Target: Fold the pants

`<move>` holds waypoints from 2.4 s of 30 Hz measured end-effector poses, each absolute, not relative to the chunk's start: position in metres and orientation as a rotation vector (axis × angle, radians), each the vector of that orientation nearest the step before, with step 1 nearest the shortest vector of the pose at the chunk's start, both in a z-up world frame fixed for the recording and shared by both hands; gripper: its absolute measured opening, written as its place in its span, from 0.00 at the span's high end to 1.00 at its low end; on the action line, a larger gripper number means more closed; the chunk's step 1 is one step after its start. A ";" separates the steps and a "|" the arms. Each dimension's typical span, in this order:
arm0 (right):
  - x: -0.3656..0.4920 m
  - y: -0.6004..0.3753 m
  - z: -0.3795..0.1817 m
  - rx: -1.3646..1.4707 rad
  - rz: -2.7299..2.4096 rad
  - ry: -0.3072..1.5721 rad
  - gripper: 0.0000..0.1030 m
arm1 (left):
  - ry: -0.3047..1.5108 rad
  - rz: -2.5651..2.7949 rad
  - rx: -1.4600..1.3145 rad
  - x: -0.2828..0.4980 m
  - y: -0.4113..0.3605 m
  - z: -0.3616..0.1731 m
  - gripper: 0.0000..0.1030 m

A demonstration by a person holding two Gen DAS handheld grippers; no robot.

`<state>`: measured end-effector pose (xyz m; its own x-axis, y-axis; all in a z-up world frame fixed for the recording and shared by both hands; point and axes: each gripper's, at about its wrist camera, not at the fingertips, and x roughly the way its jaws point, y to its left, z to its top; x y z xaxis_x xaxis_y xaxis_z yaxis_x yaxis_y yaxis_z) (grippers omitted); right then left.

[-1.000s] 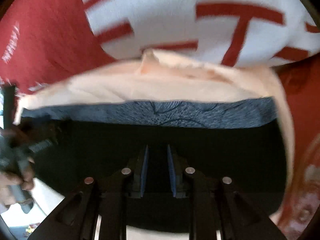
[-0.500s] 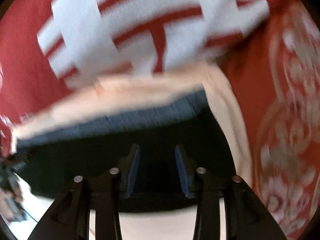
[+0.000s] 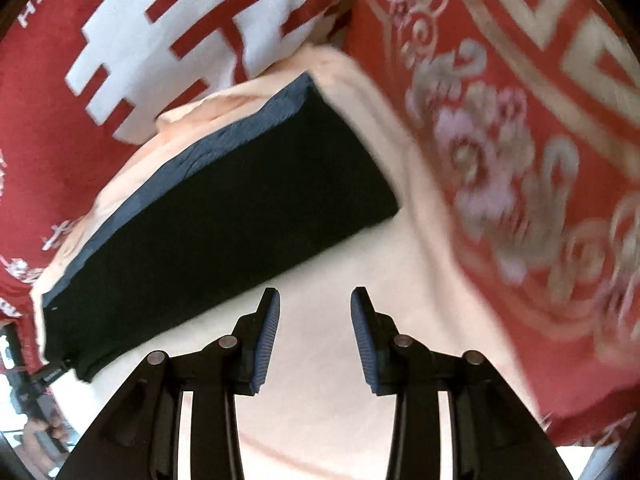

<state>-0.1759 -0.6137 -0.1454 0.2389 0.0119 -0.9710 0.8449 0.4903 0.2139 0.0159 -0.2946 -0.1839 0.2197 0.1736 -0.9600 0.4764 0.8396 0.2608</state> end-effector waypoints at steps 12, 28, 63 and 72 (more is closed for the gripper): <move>-0.124 -0.510 -0.156 0.976 -0.471 1.241 0.60 | 1.354 -0.319 0.496 0.023 -0.249 -0.177 0.11; 0.011 -0.315 -0.206 1.325 -0.057 1.133 0.56 | 1.230 -0.225 0.535 0.185 -0.095 -0.207 0.07; 0.002 -0.389 -0.141 0.791 -0.338 1.238 0.86 | 1.131 -0.450 0.468 0.141 -0.126 -0.144 0.00; -0.004 -0.392 -0.176 0.705 -0.337 1.336 0.87 | 1.102 -0.395 0.537 0.132 -0.160 -0.153 0.00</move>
